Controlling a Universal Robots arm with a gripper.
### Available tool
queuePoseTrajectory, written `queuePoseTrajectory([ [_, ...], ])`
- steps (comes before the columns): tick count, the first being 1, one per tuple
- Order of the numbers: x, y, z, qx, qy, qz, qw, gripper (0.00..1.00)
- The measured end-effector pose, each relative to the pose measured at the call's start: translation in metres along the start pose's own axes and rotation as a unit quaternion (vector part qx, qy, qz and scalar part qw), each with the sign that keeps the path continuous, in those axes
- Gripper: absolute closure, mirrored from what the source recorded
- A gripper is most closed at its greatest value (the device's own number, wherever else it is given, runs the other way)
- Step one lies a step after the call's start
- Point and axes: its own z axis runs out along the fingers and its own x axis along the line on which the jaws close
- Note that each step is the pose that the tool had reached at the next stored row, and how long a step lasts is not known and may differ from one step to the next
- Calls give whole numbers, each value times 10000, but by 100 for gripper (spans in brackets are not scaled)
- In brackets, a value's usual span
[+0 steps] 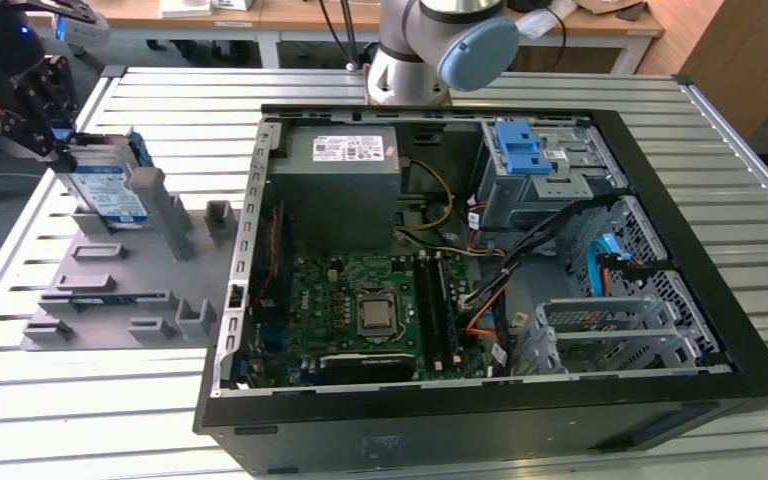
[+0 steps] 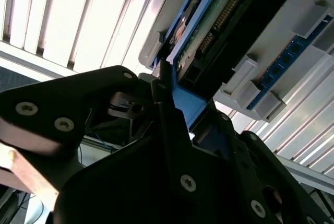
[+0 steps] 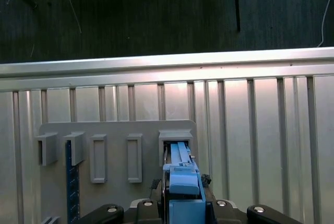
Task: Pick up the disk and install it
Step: 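Pick up the disk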
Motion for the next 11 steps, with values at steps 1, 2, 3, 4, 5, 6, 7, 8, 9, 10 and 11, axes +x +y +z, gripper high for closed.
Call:
queuePoseTrajectory([
  [1,0,0,-1,-1,0,0,10000,64],
  [2,0,0,0,0,0,0,10000,64],
  [3,0,0,0,0,0,0,10000,64],
  [4,0,0,0,0,0,-3,10000,64],
  [5,0,0,-1,0,0,-24,10000,64],
  [6,0,0,-1,0,0,-53,10000,64],
  [7,1,0,-1,0,0,-76,10000,64],
  [8,1,0,-1,0,0,-93,10000,64],
  [9,1,0,-1,0,0,-102,9999,64],
  [10,2,0,-1,1,-1,-121,9999,64],
  [11,3,0,-1,1,-1,-153,9999,64],
])
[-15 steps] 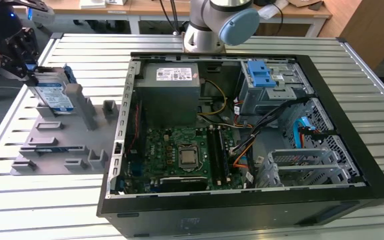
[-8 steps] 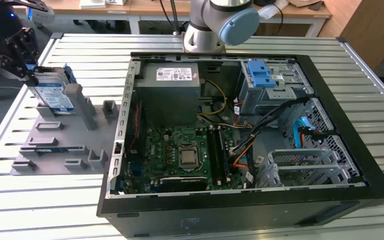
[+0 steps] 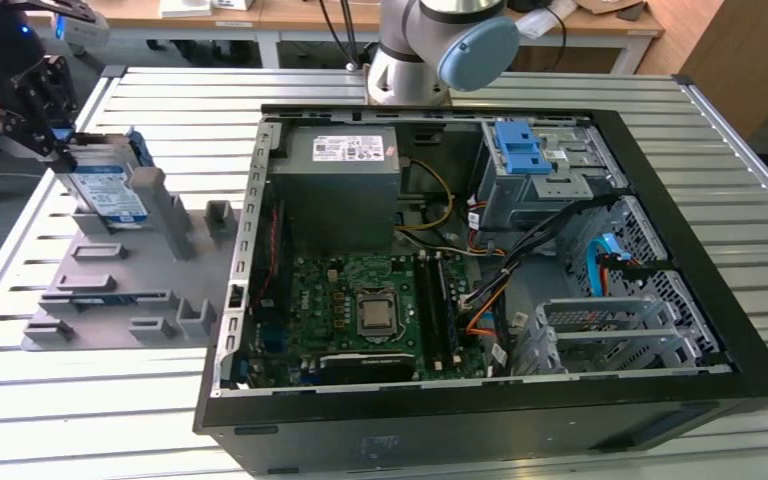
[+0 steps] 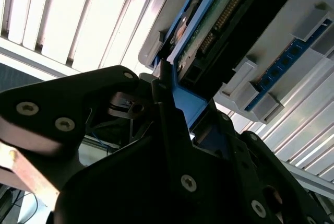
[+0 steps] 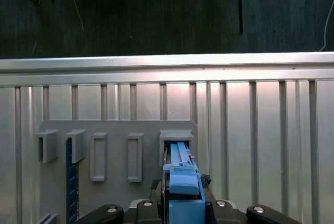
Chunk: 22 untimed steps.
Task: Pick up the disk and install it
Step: 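Pick up the disk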
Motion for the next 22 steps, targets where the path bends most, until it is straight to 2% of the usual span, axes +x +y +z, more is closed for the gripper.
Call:
queuePoseTrajectory([
  [4,1,0,0,1,-1,-63,10000,64],
  [15,1,0,0,1,-1,-67,10000,62],
  [16,2,0,0,1,-1,-67,10000,56],
  [20,1,0,0,1,-1,-68,10000,56],
  [22,1,0,0,1,-1,-69,10000,64],
])
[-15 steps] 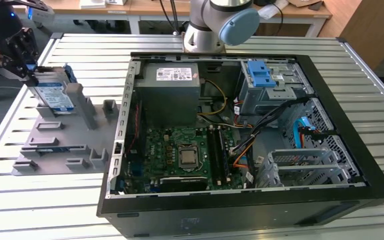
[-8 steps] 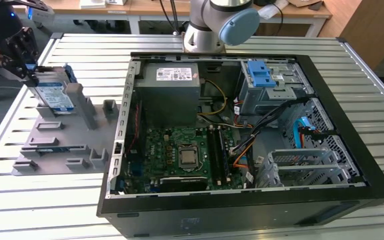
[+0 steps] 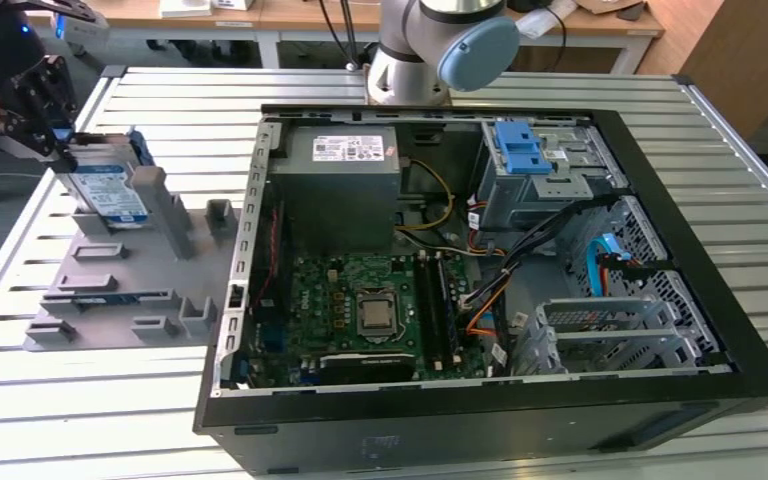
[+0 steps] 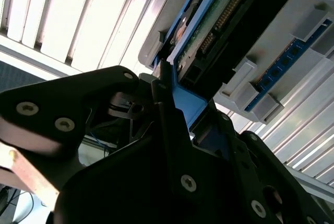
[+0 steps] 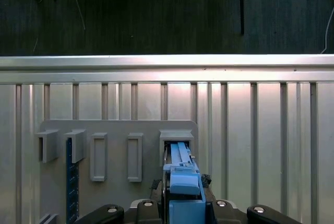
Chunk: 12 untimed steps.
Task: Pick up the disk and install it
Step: 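Pick up the disk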
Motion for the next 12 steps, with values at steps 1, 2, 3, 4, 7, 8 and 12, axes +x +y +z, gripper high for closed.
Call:
queuePoseTrajectory([
  [1,0,0,0,0,0,0,10000,64],
  [2,0,0,0,0,0,-1,10000,64],
  [3,0,0,0,0,0,-1,10000,64],
  [4,0,0,0,0,0,-1,10000,64],
  [7,0,1,-9,-1,0,-1,10000,64],
  [8,0,0,-17,-1,0,-1,10000,64],
  [12,0,0,-59,0,0,-1,10000,64],
])
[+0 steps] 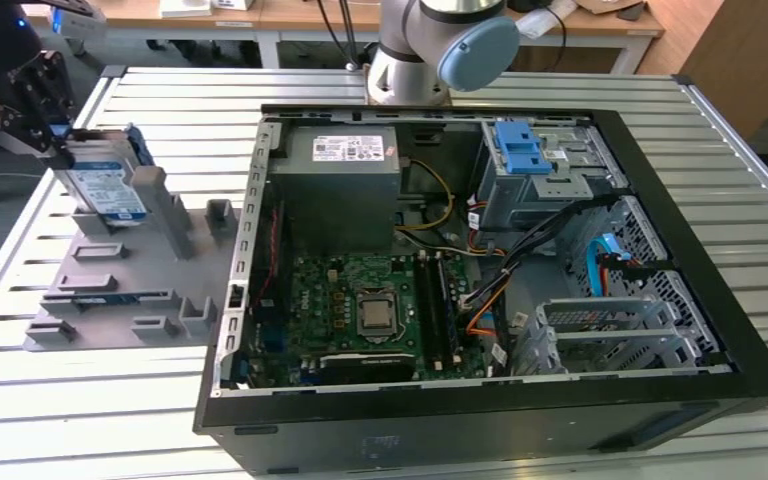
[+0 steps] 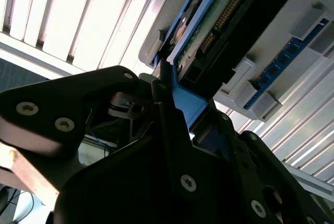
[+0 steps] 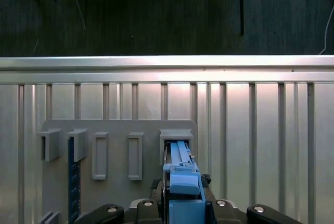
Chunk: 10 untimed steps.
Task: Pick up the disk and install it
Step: 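Pick up the disk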
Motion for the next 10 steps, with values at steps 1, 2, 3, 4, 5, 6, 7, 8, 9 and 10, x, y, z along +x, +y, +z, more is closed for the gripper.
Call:
queuePoseTrajectory([
  [1,0,0,-9,0,0,0,10000,64],
  [2,0,0,-17,0,0,0,10000,64],
  [3,0,0,-25,0,0,0,10000,64],
  [4,0,0,-35,0,0,0,10000,64],
  [5,1,0,-44,0,0,0,10000,64],
  [6,1,0,-54,0,0,0,10000,64],
  [7,1,0,-64,-1,0,0,10000,64],
  [8,1,0,-72,0,0,0,10000,64],
  [9,1,0,-81,0,0,0,10000,64],
  [10,1,-1,-90,0,0,0,10000,64],
])
